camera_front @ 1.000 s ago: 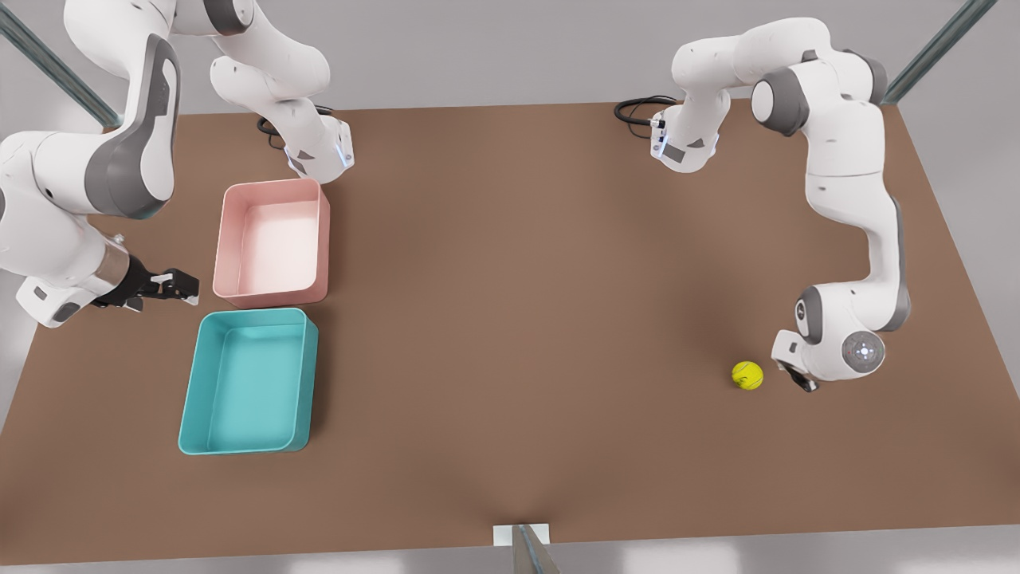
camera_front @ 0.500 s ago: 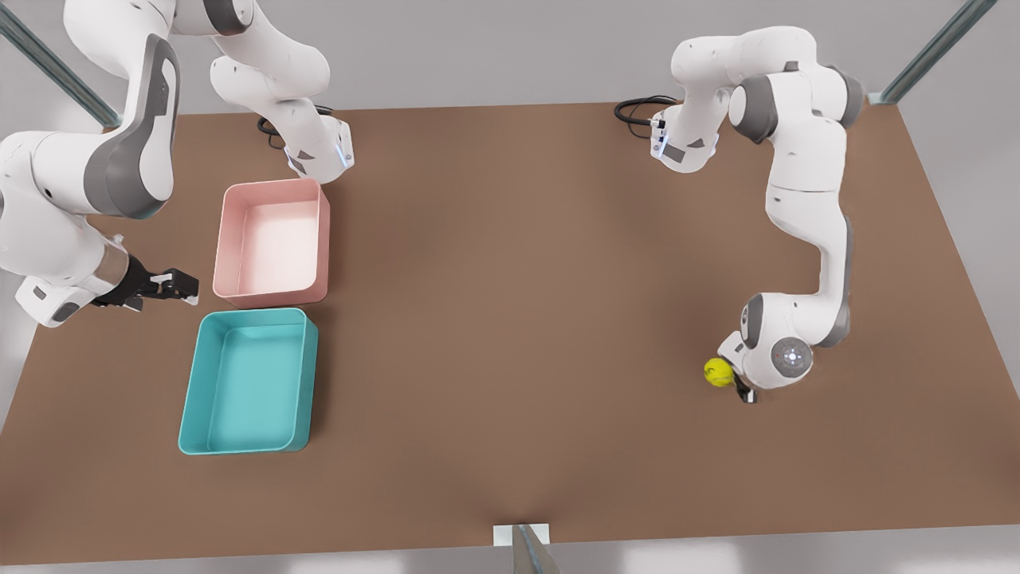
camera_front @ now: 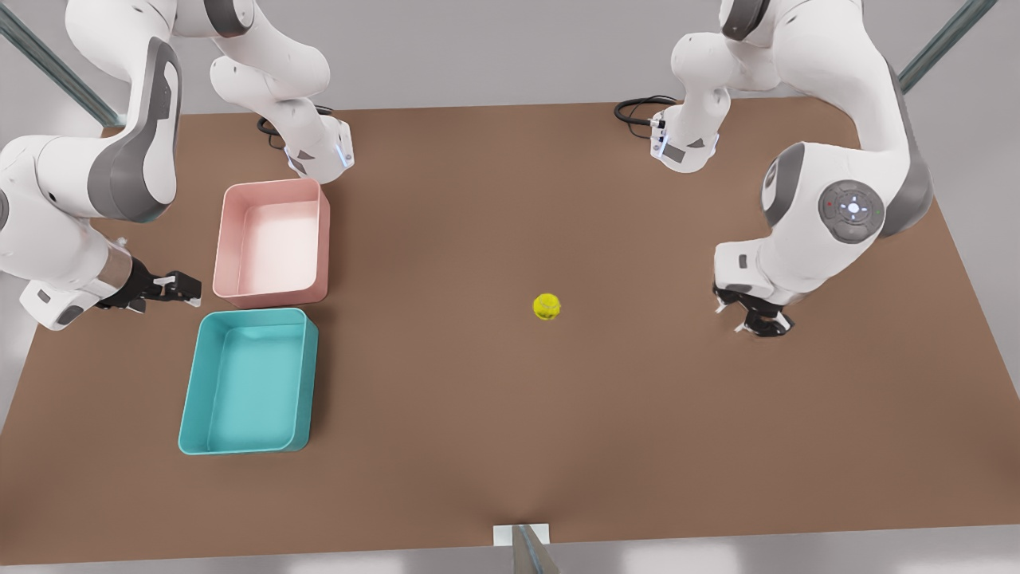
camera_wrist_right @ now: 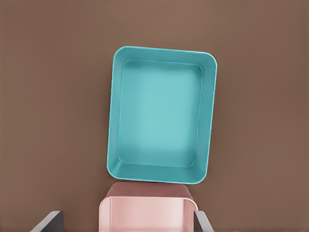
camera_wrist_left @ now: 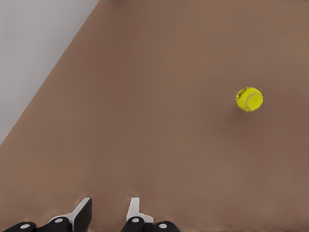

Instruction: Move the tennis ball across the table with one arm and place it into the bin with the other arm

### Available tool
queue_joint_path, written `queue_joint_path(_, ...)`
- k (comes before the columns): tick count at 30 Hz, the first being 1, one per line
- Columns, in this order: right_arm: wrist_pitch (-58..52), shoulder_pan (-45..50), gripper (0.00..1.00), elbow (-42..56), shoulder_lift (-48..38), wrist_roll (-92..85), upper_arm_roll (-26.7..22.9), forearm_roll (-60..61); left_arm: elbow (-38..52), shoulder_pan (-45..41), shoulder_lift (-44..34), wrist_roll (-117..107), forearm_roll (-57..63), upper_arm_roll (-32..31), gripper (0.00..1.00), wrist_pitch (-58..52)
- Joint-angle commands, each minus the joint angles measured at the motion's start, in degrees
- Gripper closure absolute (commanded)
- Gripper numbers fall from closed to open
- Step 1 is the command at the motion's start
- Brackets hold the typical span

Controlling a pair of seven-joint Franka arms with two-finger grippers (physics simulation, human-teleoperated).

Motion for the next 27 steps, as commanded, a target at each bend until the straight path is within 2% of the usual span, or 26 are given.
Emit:
queue_joint_path(1,-0.1,0.0,0.0,0.0,-0.1,0.0,-0.1,0.1,0.5,0.0,-0.9,-58.7,0.9,0.4,0.0,-21.1)
queue_joint_path(4,-0.1,0.0,0.0,0.0,-0.1,0.0,-0.1,0.1,0.5,2.6,-1.8,-58.6,-2.9,0.7,0.0,-26.5)
queue_joint_path(14,-0.1,0.6,0.0,0.0,1.3,0.1,0.1,0.1,0.4,3.0,-1.8,-58.5,-3.2,0.4,0.0,-26.2)
queue_joint_path(17,0.9,10.5,0.0,0.6,4.6,0.1,0.1,-1.8,0.1,3.4,-1.8,-58.6,-3.4,0.4,0.0,-25.1)
queue_joint_path(20,7.1,20.8,0.0,7.2,17.2,5.7,0.4,0.1,0.3,3.4,-1.3,-58.9,-3.4,0.4,0.0,-23.5)
queue_joint_path(22,11.1,23.0,0.0,7.7,20.2,23.4,0.5,6.6,0.3,3.8,-1.2,-58.7,-3.8,0.4,0.0,-23.2)
queue_joint_path(25,22.3,30.7,0.0,7.7,25.2,49.5,0.5,6.6,0.5,3.6,-1.3,-58.9,-3.6,0.3,0.0,-23.1)
queue_joint_path(27,27.6,32.4,0.0,7.7,28.0,58.7,0.6,6.8,0.5,3.6,-1.3,-58.9,-3.6,0.3,0.0,-23.1)
